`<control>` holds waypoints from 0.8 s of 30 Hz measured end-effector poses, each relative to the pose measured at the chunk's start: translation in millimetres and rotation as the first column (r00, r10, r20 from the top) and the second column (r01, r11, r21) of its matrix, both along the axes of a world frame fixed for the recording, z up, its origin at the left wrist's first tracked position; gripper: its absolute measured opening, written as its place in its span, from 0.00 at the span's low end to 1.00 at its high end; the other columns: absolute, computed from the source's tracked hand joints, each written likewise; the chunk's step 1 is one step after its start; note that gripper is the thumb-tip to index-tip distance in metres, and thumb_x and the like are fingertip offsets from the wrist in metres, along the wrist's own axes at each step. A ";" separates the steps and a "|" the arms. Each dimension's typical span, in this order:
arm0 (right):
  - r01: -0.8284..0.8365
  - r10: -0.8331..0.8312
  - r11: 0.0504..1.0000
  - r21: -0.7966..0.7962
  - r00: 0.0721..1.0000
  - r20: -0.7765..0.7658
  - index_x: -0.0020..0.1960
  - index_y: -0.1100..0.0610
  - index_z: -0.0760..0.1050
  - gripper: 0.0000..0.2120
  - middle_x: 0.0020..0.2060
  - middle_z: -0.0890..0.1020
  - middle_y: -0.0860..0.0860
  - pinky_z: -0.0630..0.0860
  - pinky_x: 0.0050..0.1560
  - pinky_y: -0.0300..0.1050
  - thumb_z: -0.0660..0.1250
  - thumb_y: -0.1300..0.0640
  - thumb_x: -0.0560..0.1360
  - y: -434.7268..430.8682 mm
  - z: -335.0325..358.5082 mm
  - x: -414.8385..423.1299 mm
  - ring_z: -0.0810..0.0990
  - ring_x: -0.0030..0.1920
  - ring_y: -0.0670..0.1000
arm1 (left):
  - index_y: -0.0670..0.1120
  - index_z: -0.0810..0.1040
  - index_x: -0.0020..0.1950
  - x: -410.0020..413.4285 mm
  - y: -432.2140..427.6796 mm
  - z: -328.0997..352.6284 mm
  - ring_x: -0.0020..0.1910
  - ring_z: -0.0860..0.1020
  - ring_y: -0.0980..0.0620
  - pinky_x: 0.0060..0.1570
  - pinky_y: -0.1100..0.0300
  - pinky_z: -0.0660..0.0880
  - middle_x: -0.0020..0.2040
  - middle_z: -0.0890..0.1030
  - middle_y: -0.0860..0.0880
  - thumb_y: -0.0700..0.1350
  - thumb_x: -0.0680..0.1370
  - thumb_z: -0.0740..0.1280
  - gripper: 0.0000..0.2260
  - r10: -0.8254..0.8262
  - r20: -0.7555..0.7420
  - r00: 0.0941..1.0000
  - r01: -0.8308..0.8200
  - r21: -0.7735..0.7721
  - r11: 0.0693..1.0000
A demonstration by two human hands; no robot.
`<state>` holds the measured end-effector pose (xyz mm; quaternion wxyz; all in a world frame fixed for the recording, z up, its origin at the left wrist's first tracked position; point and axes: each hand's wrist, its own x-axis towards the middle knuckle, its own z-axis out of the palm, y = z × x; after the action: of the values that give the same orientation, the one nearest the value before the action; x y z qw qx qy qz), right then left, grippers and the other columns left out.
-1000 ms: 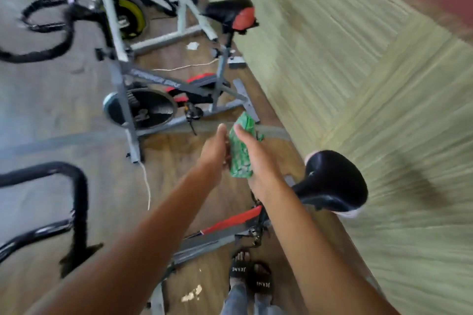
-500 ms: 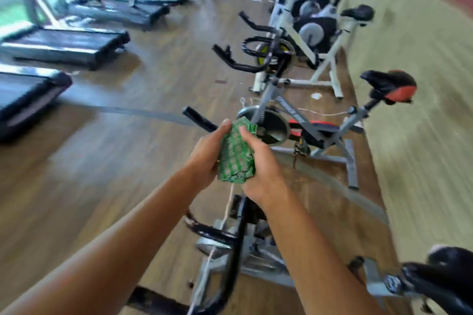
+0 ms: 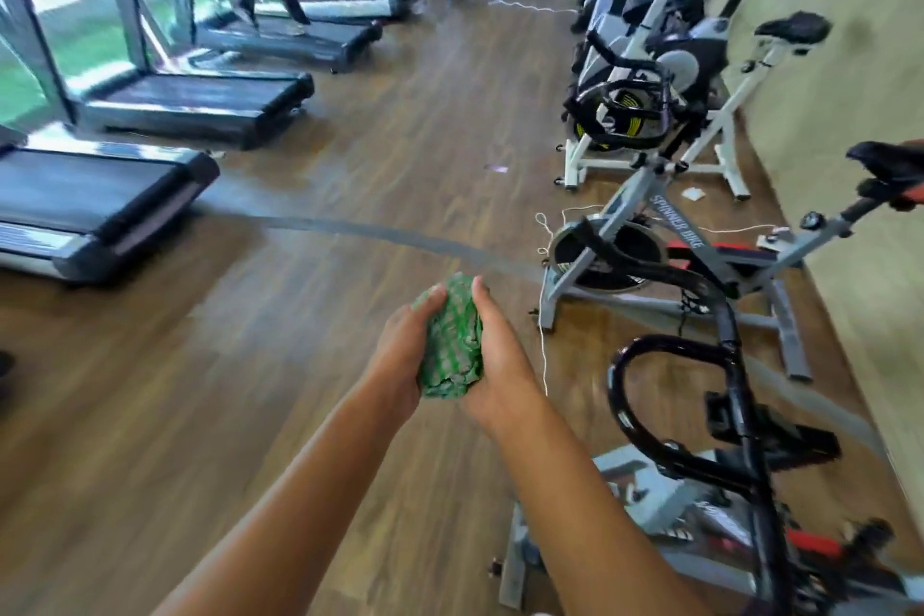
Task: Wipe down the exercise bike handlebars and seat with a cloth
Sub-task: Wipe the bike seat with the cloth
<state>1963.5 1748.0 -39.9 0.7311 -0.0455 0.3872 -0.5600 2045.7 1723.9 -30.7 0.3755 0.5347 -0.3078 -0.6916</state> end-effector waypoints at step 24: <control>0.359 -0.359 0.932 0.044 0.933 -0.017 0.63 0.59 0.80 0.29 0.57 0.84 0.58 0.77 0.62 0.56 0.62 0.35 0.78 -304.9 -28.7 1.4 0.83 0.58 0.57 | 0.47 0.80 0.52 -17.6 -321.4 -22.7 0.41 0.83 0.54 0.33 0.63 0.76 0.45 0.84 0.48 0.49 0.82 0.64 0.08 -0.352 0.299 0.887 0.386 -0.059 0.921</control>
<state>1964.9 1443.1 -68.6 0.6157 0.0405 0.4051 -0.6746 2028.1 1402.5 -53.4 0.2196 0.5368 -0.4942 -0.6476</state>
